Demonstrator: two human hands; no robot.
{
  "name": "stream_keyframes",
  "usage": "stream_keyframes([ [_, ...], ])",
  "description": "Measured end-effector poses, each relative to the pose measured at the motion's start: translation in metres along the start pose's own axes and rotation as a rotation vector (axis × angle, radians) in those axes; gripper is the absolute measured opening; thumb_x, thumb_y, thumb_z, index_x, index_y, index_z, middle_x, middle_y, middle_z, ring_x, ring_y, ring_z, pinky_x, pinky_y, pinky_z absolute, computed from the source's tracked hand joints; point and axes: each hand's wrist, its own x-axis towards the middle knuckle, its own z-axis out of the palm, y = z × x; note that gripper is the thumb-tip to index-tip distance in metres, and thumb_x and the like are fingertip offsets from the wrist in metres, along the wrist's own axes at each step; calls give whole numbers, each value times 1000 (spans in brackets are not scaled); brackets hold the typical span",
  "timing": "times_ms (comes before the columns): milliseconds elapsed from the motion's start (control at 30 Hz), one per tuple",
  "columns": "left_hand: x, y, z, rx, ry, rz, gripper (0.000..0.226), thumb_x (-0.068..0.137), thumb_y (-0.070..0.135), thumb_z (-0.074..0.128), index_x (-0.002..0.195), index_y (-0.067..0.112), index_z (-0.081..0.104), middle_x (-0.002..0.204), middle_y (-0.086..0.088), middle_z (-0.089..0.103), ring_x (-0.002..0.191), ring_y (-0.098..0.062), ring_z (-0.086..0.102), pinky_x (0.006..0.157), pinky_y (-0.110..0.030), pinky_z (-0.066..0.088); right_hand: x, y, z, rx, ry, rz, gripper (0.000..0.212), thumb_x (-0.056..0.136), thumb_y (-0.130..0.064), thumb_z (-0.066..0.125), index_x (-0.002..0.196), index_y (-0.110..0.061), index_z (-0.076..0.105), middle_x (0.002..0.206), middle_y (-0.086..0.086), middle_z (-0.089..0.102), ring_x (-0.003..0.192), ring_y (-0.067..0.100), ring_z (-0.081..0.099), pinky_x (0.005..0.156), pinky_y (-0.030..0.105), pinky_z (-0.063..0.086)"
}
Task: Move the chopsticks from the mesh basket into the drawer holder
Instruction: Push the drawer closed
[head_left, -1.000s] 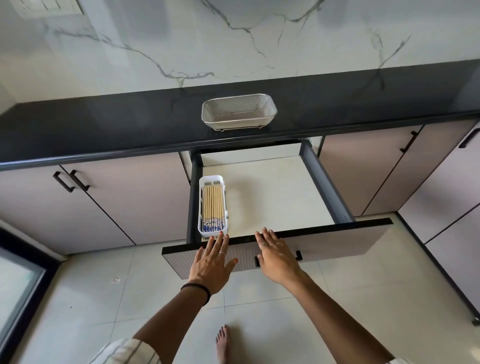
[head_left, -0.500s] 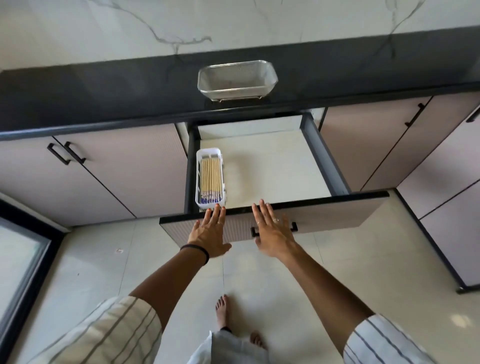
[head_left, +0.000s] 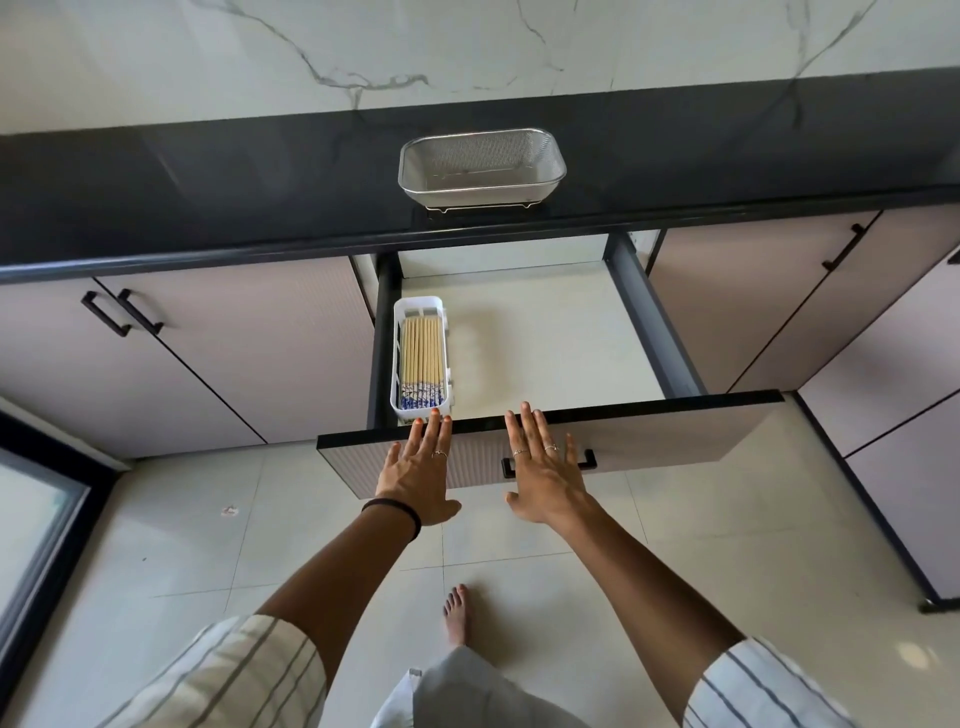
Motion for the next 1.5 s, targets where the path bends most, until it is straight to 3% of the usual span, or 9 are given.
stream_keyframes([
  [733,121,-39,-45,52,72,-7,115,83,47,65,149,13,-22,157,-7,-25,147,-28,-14,117,-50,-3,130,3,-45,12,51,39,105,86,-18,62,147,-24,-23,154,1,-33,143,20,-26,116,49,-5],
  [933,150,-50,-60,105,102,5,101,90,22,61,150,12,-19,158,-10,-23,147,-29,-13,116,-52,-3,162,2,-55,25,58,63,104,86,-18,62,147,-25,-23,154,0,-33,143,20,-26,116,48,-4],
  [1200,189,-59,-72,235,247,18,71,99,8,35,150,5,-16,159,-15,-16,148,-29,-7,116,-52,-7,205,6,-73,44,32,70,101,88,-23,60,147,-26,-21,154,-2,-32,142,17,-27,116,47,-6],
  [1367,211,-63,-85,344,282,65,59,104,10,26,149,-2,-10,159,-22,-6,148,-33,0,116,-52,-6,227,8,-79,56,30,71,101,88,-26,61,147,-27,-21,154,-2,-33,142,17,-27,117,47,-6],
  [1500,232,-68,-99,405,319,130,51,102,7,33,148,-7,15,153,-25,26,143,-34,26,119,-51,3,242,10,-82,70,45,56,104,86,-27,62,146,-26,-23,153,-2,-34,142,17,-26,117,46,-4],
])
